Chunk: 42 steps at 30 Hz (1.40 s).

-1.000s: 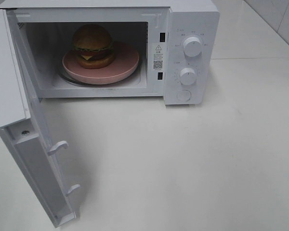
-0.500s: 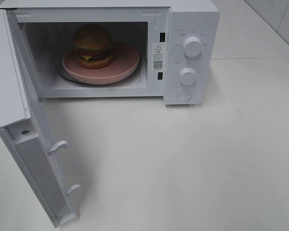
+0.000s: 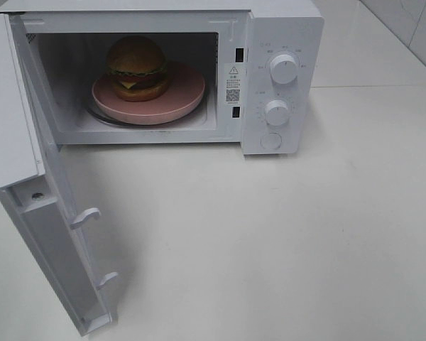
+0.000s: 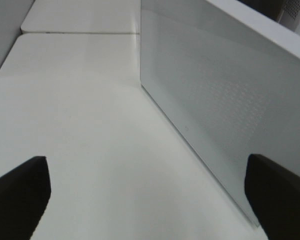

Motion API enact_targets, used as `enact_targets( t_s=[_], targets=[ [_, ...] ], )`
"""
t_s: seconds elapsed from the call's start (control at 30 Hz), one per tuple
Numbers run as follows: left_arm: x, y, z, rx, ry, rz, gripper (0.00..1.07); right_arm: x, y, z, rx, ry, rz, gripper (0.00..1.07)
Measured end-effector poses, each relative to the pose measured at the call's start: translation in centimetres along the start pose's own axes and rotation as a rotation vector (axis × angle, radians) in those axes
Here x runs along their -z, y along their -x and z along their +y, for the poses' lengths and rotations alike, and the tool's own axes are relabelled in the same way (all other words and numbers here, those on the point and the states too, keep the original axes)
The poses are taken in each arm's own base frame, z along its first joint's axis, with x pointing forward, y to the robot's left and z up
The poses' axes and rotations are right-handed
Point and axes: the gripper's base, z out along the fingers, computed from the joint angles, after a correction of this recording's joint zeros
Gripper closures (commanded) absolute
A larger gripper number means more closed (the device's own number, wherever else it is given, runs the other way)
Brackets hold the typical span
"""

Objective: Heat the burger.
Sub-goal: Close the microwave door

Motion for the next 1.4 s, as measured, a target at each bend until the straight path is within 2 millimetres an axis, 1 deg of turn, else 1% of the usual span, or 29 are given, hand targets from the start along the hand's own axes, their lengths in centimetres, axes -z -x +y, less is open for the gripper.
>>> enact_targets(
  t_s=[0.03, 0.13, 0.17, 0.2, 0.23, 0.27, 0.3, 0.37, 0.4, 0.43, 0.47, 0.53, 0.57, 0.6, 0.63, 0.67, 0.73, 0.77, 0.8, 0.87, 0.9, 0.93, 1.0, 1.03, 1.07, 1.13, 1.17, 1.3, 1.4],
  targets=[
    [0.0, 0.5, 0.0, 0.009, 0.002, -0.021, 0.18, 0.0, 0.0, 0.0, 0.000, 0.000, 0.000, 0.31],
    [-0.2, 0.7, 0.1, 0.014, 0.003, -0.023, 0.21, 0.0, 0.0, 0.0, 0.000, 0.000, 0.000, 0.31],
    [-0.6, 1.3, 0.1, 0.022, 0.003, -0.024, 0.29, 0.0, 0.0, 0.0, 0.000, 0.000, 0.000, 0.31],
    [-1.1, 1.7, 0.2, 0.027, 0.005, -0.015, 0.40, 0.0, 0.0, 0.0, 0.000, 0.000, 0.000, 0.31],
    [-1.1, 1.7, 0.2, 0.027, 0.005, -0.015, 0.40, 0.0, 0.0, 0.0, 0.000, 0.000, 0.000, 0.31],
    [-1.5, 2.0, 0.3, 0.033, 0.006, -0.004, 0.45, 0.0, 0.0, 0.0, 0.000, 0.000, 0.000, 0.31],
    [-1.5, 2.0, 0.3, 0.033, 0.006, -0.004, 0.45, 0.0, 0.0, 0.0, 0.000, 0.000, 0.000, 0.31],
    [-2.9, 3.0, 0.6, 0.041, 0.014, 0.010, 0.64, 0.0, 0.0, 0.0, 0.000, 0.000, 0.000, 0.31],
    [-2.9, 3.0, 0.6, 0.041, 0.014, 0.010, 0.64, 0.0, 0.0, 0.0, 0.000, 0.000, 0.000, 0.31],
    [-3.3, 3.3, 0.6, 0.042, 0.017, 0.013, 0.69, 0.0, 0.0, 0.0, 0.000, 0.000, 0.000, 0.31],
    [-3.3, 3.3, 0.6, 0.042, 0.017, 0.013, 0.69, 0.0, 0.0, 0.0, 0.000, 0.000, 0.000, 0.31],
    [-5.1, 4.4, 1.0, 0.050, 0.029, 0.019, 0.91, 0.0, 0.0, 0.0, 0.000, 0.000, 0.000, 0.31],
    [-5.1, 4.4, 1.0, 0.050, 0.029, 0.019, 0.91, 0.0, 0.0, 0.0, 0.000, 0.000, 0.000, 0.31],
    [-5.6, 4.7, 1.1, 0.052, 0.032, 0.020, 0.96, 0.0, 0.0, 0.0, 0.000, 0.000, 0.000, 0.31],
    [-6.5, 5.2, 1.2, 0.059, 0.034, 0.026, 1.05, 0.0, 0.0, 0.0, 0.000, 0.000, 0.000, 0.31],
    [-6.5, 5.2, 1.2, 0.059, 0.034, 0.026, 1.05, 0.0, 0.0, 0.0, 0.000, 0.000, 0.000, 0.31],
    [-7.8, 5.5, 1.4, 0.066, 0.038, 0.056, 1.07, 0.0, 0.0, 0.0, 0.000, 0.000, 0.000, 0.31],
    [-7.8, 5.5, 1.4, 0.066, 0.038, 0.056, 1.07, 0.0, 0.0, 0.0, 0.000, 0.000, 0.000, 0.31],
    [-8.7, 5.7, 1.6, 0.070, 0.042, 0.071, 1.07, 0.0, 0.0, 0.0, 0.000, 0.000, 0.000, 0.31],
    [-9.1, 5.9, 1.7, 0.072, 0.044, 0.071, 1.07, 0.0, 0.0, 0.0, 0.000, 0.000, 0.000, 0.31],
    [-9.8, 6.1, 1.8, 0.074, 0.050, 0.054, 1.07, 0.0, 0.0, 0.0, 0.000, 0.000, 0.000, 0.31],
    [-9.8, 6.1, 1.8, 0.074, 0.050, 0.054, 1.07, 0.0, 0.0, 0.0, 0.000, 0.000, 0.000, 0.31],
    [-10.8, 6.2, 2.1, 0.064, 0.063, 0.012, 1.07, 0.0, 0.0, 0.0, 0.000, 0.000, 0.000, 0.31],
    [-10.8, 6.2, 2.1, 0.064, 0.063, 0.012, 1.07, 0.0, 0.0, 0.0, 0.000, 0.000, 0.000, 0.31],
    [-11.4, 5.9, 2.2, 0.055, 0.070, -0.009, 1.07, 0.0, 0.0, 0.0, 0.000, 0.000, 0.000, 0.31],
    [-11.7, 5.8, 2.3, 0.053, 0.074, -0.015, 1.07, 0.0, 0.0, 0.0, 0.000, 0.000, 0.000, 0.31],
    [-12.3, 5.3, 2.4, 0.051, 0.082, -0.029, 1.07, 0.0, 0.0, 0.0, 0.000, 0.000, 0.000, 0.31],
    [-13.0, 4.6, 2.6, 0.053, 0.093, -0.054, 1.07, 0.0, 0.0, 0.0, 0.000, 0.000, 0.000, 0.31],
    [-13.5, 3.8, 2.8, 0.051, 0.111, -0.122, 1.07, 0.0, 0.0, 0.0, 0.000, 0.000, 0.000, 0.31]
  ],
)
